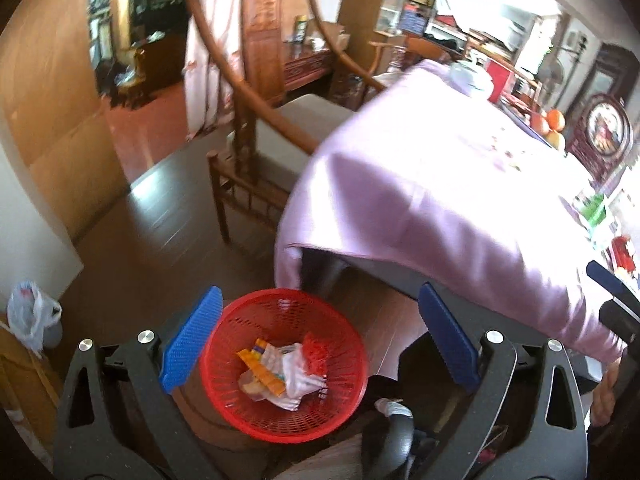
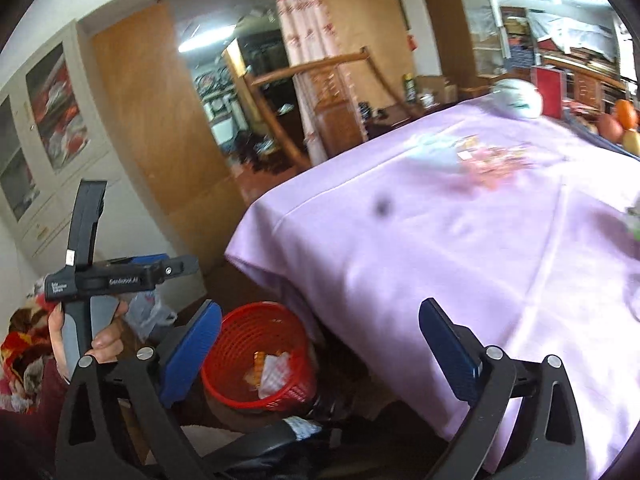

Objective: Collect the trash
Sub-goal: 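Return both tools over the table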

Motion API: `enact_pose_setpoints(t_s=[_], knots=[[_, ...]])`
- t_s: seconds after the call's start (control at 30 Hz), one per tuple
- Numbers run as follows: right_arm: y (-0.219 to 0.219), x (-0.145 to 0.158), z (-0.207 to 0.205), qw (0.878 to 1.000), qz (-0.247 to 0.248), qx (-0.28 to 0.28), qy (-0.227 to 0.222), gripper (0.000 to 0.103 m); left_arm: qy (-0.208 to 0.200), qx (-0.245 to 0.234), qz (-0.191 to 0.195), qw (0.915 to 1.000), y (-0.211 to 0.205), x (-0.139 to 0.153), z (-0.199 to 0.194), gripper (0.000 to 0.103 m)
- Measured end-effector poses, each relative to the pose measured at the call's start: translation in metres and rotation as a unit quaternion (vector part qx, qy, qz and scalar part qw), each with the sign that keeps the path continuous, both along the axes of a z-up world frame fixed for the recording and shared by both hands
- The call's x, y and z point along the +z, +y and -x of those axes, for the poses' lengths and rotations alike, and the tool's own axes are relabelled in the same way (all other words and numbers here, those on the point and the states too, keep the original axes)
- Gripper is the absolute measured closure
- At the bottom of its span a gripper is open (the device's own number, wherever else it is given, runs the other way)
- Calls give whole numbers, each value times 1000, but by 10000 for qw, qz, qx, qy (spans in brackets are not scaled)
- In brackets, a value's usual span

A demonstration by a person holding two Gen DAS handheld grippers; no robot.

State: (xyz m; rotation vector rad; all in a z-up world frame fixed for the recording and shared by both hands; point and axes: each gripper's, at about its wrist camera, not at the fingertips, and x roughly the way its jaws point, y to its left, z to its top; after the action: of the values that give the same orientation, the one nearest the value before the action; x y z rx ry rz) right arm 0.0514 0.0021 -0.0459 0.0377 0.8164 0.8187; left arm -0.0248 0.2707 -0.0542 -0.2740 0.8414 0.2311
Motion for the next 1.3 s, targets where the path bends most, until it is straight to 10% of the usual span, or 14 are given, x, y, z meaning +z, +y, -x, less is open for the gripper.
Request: enact_pose_setpoints(t_s=[0.73,1.3], knots=[[-245,-9,0,9657,374,-2517,-515,6,-35,-1954,-359,9801,-198,19,-93,7],[-286,-51,-26,9611,-26,-2762,66,6,119,-2242,-587,9727,-249,10,-169,7]])
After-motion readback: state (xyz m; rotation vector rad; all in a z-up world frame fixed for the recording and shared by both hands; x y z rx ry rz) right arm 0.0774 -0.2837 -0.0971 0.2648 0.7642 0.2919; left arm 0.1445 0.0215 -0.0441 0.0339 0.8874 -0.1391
